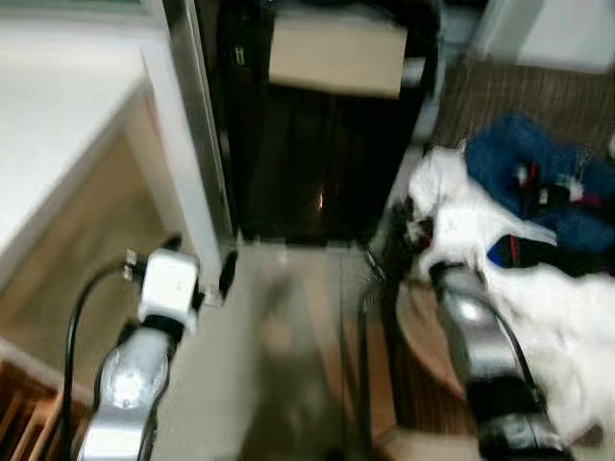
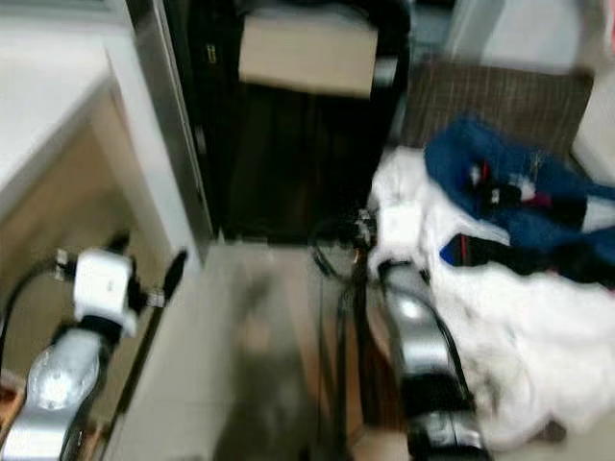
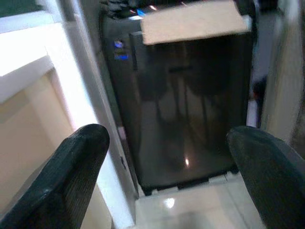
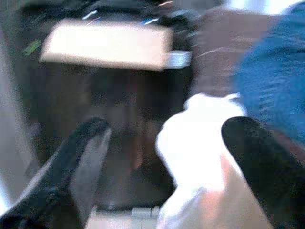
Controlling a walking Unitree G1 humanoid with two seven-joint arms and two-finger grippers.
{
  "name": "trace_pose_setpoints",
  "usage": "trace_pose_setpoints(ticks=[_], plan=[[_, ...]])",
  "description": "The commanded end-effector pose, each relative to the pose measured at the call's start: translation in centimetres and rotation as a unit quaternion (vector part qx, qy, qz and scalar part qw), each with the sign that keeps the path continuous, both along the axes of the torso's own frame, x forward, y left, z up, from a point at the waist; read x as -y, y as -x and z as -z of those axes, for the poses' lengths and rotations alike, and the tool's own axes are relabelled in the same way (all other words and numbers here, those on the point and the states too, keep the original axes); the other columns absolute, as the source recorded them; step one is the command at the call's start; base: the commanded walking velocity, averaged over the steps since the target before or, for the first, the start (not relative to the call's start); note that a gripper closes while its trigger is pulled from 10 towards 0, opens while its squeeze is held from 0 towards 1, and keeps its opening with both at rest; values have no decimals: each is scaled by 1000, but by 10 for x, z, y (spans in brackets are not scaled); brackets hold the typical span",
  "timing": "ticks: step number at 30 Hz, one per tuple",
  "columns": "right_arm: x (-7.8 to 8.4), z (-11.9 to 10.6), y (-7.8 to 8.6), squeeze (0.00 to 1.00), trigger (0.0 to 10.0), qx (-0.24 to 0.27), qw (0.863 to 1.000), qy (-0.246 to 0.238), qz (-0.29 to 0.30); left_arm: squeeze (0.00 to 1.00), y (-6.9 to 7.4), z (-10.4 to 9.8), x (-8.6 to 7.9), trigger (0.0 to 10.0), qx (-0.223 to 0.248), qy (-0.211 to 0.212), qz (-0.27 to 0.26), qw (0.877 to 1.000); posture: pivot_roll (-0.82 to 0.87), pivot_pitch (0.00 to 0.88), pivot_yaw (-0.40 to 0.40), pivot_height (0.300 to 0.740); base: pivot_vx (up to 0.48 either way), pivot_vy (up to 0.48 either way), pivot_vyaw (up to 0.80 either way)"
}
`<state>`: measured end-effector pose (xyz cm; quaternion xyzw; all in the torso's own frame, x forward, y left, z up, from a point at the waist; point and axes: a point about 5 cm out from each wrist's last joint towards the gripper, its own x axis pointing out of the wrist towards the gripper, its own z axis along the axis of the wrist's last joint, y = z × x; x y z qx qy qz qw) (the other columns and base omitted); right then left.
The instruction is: Clothes washing
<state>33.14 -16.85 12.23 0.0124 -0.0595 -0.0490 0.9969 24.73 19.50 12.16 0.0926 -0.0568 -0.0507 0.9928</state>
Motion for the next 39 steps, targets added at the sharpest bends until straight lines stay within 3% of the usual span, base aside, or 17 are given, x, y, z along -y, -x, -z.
trace_pose_setpoints(ticks=[1,4,9,10,11,12,14,15,19,25,29,33,36,37,39], plan=[[17,9,1,1000,10000,-28,996,-48,65,1000,-1,-15,-15,10000,18,57,-42,997,17,21,-36,740,0,0,0],[21,23,8,1000,10000,-57,996,-46,46,1000,-3,-19,-28,10000,5,99,-72,992,19,15,-35,740,0,0,0],[6,37,20,1000,10000,-73,997,-30,-13,1000,-3,-8,-30,10000,-41,51,-53,996,19,16,-34,740,0,0,0],[-1,37,23,1000,10000,-69,997,-15,-22,769,-4,-10,-26,10000,-43,33,-35,998,18,18,-35,740,0,0,0],[-2,36,23,1000,10000,-67,997,-8,-21,769,-5,-11,-25,10000,-42,27,-32,998,18,18,-35,740,0,0,0],[-4,33,24,1000,10000,-60,998,12,-23,0,-5,-13,-25,10000,-36,11,-36,999,13,20,-35,740,0,0,0],[-7,30,24,1000,10000,-51,998,32,-33,0,-5,-14,-25,10000,-33,0,-39,999,13,20,-35,740,0,0,0],[-12,20,23,0,10000,-23,997,59,-49,0,-5,-17,-22,10000,-22,-5,-30,999,9,24,-35,740,0,0,0],[-10,-4,21,0,10000,30,996,76,-34,0,-6,-28,-13,10000,11,2,-5,1000,2,22,-39,740,83,87,0],[-10,-2,19,0,10000,19,997,68,-35,0,-7,-29,-13,10000,15,-1,-8,1000,1,19,-41,740,354,323,0],[-26,4,19,0,10000,5,992,67,-104,0,-7,-29,-7,10000,17,3,16,1000,5,22,-43,740,361,317,0],[-28,7,19,0,10000,-4,992,65,-111,0,-5,-28,-5,10000,16,3,17,1000,7,25,-44,740,150,407,0],[-28,11,20,0,10000,-13,991,65,-113,0,-5,-26,-3,10000,11,-24,22,999,11,32,-48,740,0,447,-760],[-28,13,21,0,10000,-16,991,64,-114,0,-5,-25,0,10000,8,-58,28,998,11,32,-48,740,458,0,-763],[-27,13,22,0,10000,-16,991,62,-115,0,-6,-24,1,10000,7,-85,30,996,11,32,-48,740,480,0,-763]])
